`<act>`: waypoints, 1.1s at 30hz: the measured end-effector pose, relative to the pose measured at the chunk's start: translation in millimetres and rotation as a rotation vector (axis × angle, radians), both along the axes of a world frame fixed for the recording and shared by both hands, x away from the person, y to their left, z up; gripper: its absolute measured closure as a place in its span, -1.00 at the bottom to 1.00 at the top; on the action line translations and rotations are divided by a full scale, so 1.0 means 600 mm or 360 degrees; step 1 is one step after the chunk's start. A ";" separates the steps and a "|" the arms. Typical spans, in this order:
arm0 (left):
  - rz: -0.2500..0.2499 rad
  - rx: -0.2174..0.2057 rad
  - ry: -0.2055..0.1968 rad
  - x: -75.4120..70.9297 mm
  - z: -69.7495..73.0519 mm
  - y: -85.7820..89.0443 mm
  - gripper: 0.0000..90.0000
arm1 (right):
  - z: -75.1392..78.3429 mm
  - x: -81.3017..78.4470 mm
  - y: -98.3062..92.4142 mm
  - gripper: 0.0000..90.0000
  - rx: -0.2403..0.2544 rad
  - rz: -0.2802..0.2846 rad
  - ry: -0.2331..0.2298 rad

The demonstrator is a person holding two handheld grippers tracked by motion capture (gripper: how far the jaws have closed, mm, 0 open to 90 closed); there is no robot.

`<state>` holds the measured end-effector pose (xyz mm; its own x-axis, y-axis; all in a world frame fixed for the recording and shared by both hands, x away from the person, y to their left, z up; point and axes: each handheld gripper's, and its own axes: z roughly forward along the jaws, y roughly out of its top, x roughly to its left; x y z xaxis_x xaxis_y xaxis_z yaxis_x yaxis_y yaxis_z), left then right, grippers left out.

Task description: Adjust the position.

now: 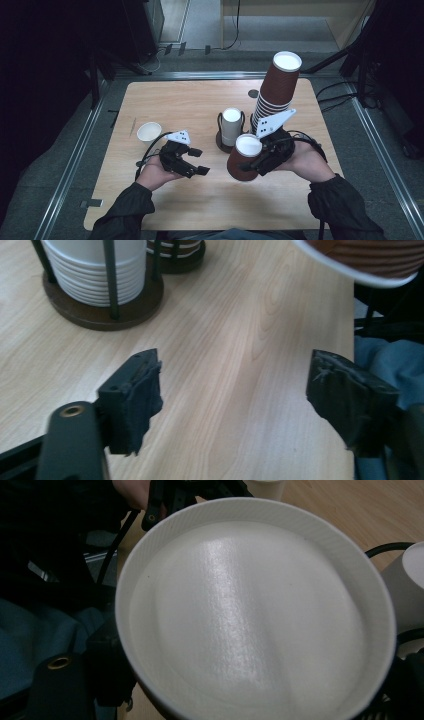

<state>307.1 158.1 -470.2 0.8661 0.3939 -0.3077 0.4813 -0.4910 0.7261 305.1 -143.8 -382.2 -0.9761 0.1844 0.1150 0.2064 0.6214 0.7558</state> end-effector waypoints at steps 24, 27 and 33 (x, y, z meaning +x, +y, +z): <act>-0.0124 -0.0089 -0.0034 -0.009 -0.005 -0.019 -0.81 | -0.102 0.017 0.023 -0.56 0.0176 0.0039 0.0060; -0.0148 -0.0077 -0.0043 -0.009 -0.007 -0.025 -0.85 | -0.109 0.020 0.025 -0.56 0.0214 0.0035 0.0079; -0.0142 -0.0034 -0.0047 -0.007 -0.018 -0.043 -1.00 | -0.118 0.027 0.028 -0.56 0.0304 0.0036 0.0082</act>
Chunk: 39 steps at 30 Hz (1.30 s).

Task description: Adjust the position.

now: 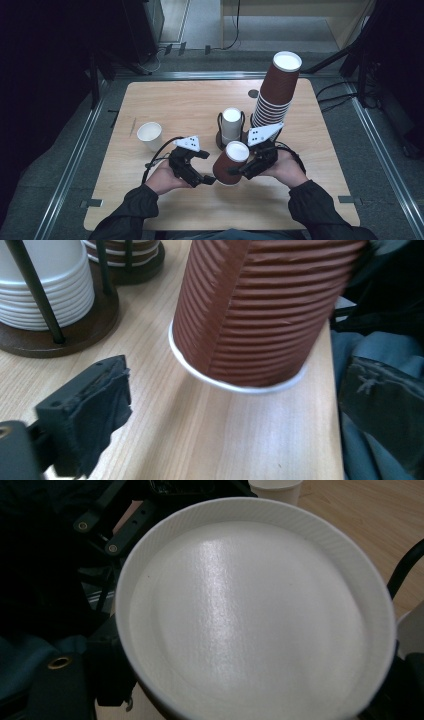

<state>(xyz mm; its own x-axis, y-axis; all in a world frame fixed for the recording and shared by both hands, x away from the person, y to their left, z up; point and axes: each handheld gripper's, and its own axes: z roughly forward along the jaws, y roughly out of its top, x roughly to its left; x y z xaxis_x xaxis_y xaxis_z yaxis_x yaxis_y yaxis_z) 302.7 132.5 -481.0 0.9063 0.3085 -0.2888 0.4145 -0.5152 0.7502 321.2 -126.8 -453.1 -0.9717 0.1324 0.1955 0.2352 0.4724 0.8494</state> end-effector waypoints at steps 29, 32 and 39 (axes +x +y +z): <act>-0.0051 -0.0023 -0.0160 -0.008 -0.002 -0.022 -0.73 | -0.006 0.003 0.026 -0.55 0.0264 -0.0037 0.0166; -0.0067 0.0000 -0.0142 -0.005 -0.004 -0.022 -0.70 | -0.009 0.003 0.028 -0.55 0.0210 -0.0041 0.0190; -0.0067 -0.0006 -0.0117 -0.001 0.002 -0.009 -0.68 | 0.004 0.006 0.013 -0.62 0.0175 -0.0064 0.0198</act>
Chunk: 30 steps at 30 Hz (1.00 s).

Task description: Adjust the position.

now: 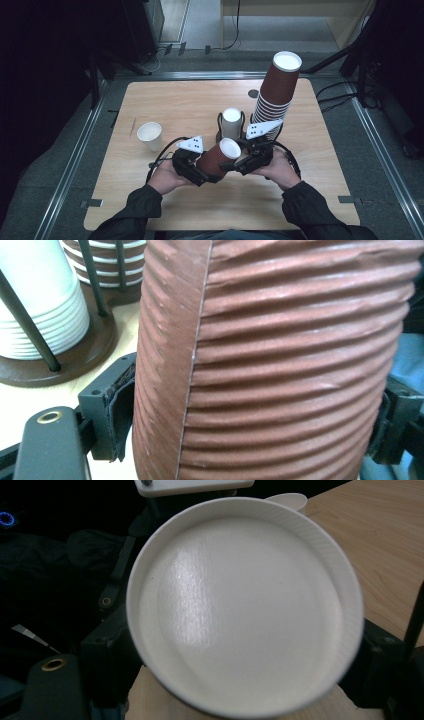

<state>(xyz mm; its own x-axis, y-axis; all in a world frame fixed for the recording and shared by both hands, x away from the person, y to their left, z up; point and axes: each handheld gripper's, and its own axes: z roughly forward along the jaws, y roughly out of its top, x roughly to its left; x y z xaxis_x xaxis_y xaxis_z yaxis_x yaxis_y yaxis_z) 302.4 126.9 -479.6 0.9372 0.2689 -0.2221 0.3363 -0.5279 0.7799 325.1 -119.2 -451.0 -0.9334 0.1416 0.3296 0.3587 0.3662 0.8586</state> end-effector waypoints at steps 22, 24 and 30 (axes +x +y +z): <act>-0.0042 0.0310 0.0035 0.002 0.025 0.013 -0.69 | -0.001 -0.031 -0.053 -0.61 -0.0327 -0.0060 -0.0126; -0.0068 0.0358 0.0050 0.005 0.018 0.008 -0.69 | -0.004 -0.032 -0.056 -0.61 -0.0340 -0.0056 -0.0121; -0.0098 0.0461 0.0065 0.010 0.003 -0.006 -0.69 | -0.010 -0.028 -0.055 -0.61 -0.0359 -0.0036 -0.0104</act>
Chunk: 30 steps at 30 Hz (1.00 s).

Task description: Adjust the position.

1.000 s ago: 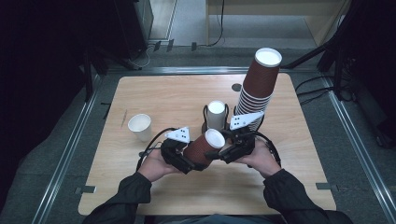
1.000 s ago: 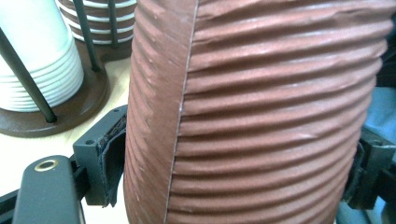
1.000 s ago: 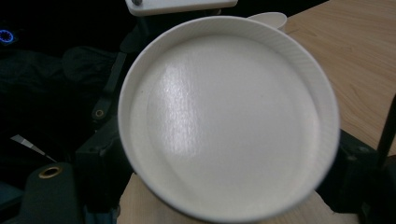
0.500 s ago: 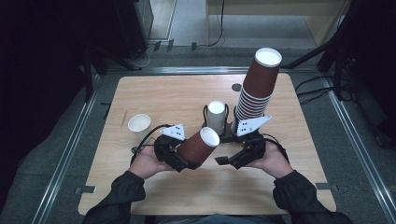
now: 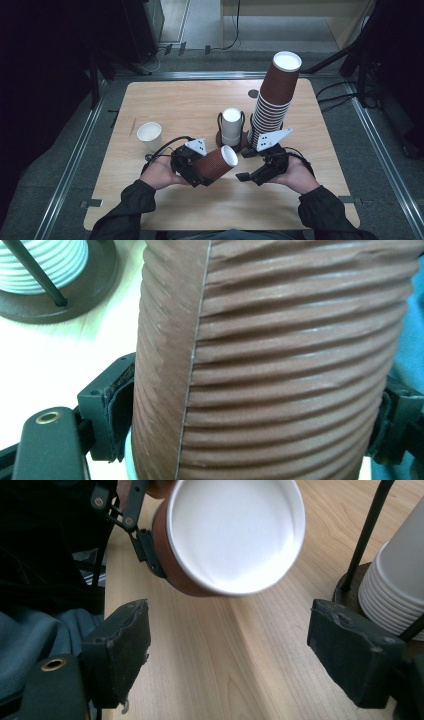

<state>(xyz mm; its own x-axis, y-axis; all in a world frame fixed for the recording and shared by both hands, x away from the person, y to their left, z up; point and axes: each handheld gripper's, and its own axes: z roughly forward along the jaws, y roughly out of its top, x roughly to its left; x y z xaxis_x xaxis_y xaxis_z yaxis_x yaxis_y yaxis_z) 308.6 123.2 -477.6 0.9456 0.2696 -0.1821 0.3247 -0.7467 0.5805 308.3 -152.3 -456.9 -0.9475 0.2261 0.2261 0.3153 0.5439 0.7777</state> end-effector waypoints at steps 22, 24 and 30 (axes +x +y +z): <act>-0.0169 0.0138 0.0026 -0.015 -0.020 -0.044 -0.74 | -0.009 0.002 0.060 -0.50 -0.0212 0.0233 -0.0009; -0.0158 0.0130 -0.0020 -0.019 -0.019 -0.043 -0.76 | -0.008 0.001 0.060 -0.49 -0.0211 0.0250 -0.0012; -0.0078 0.0078 -0.0072 -0.017 -0.011 -0.037 -1.00 | 0.001 0.005 0.053 -0.49 -0.0175 0.0225 -0.0021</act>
